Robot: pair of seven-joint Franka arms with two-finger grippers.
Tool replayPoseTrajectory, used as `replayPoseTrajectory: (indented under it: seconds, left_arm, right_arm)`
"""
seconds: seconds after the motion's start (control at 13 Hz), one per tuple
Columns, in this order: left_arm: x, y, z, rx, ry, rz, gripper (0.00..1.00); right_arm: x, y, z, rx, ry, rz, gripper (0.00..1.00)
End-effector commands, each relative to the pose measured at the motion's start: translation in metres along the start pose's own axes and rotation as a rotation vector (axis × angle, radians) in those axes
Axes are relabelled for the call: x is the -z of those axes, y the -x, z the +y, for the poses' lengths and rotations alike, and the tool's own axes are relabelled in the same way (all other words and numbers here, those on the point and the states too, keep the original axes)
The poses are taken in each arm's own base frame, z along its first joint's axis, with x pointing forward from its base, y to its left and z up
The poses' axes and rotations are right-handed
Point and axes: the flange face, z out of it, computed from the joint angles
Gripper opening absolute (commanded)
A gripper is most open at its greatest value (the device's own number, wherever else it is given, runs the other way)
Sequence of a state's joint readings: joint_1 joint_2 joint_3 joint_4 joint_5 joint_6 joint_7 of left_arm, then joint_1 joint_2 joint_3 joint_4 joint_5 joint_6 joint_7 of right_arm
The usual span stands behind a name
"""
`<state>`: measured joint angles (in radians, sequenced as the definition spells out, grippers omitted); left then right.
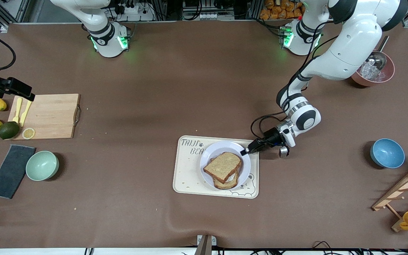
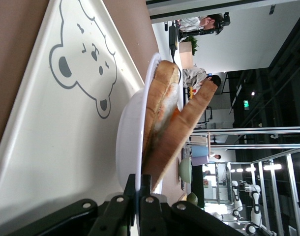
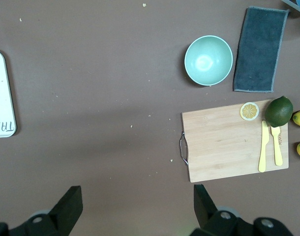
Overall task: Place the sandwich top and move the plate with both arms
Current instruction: 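Slide the plate with the left gripper onto the bear tray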
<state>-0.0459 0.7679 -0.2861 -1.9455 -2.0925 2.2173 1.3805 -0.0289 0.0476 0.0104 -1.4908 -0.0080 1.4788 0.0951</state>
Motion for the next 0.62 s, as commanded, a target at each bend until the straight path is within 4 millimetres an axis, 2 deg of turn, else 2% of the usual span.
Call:
replayPoseTrajectory:
  seconds: [0.0,0.15,0.23,0.31,0.39,0.46,0.54]
  left_arm:
    - [-0.0074,-0.0019,-0.0006,-0.014,-0.011,0.015,0.00]
    - [-0.0065,-0.0018,-0.0013,-0.017,-0.013,0.011,0.00]
    - [-0.0064,-0.0026,0.0002,-0.020,-0.013,0.011,0.11]
    - [-0.0063,-0.0034,0.0019,-0.023,-0.012,0.011,0.45]
    - [-0.0071,-0.0038,0.0035,-0.027,-0.010,0.011,0.93]
    - [-0.0067,-0.0036,0.0037,-0.027,-0.012,0.011,1.00]
    - [-0.0067,-0.0039,0.0046,-0.030,-0.011,0.010,1.00]
  right_arm:
    - [0.0006,0.0006,0.0012,-0.019,0.003,0.000,1.00]
    - [-0.0003,0.0002,0.0012,-0.019,0.003,-0.003,1.00]
    - [0.0005,0.0007,0.0012,-0.019,0.003,-0.001,1.00]
    - [-0.0003,0.0002,0.0020,-0.020,0.003,-0.003,1.00]
    - [-0.0004,0.0001,0.0020,-0.020,0.003,-0.003,1.00]
    - [-0.0002,0.0000,0.0020,-0.020,0.003,-0.001,1.00]
    - [-0.0002,0.0000,0.0020,-0.020,0.003,-0.001,1.00]
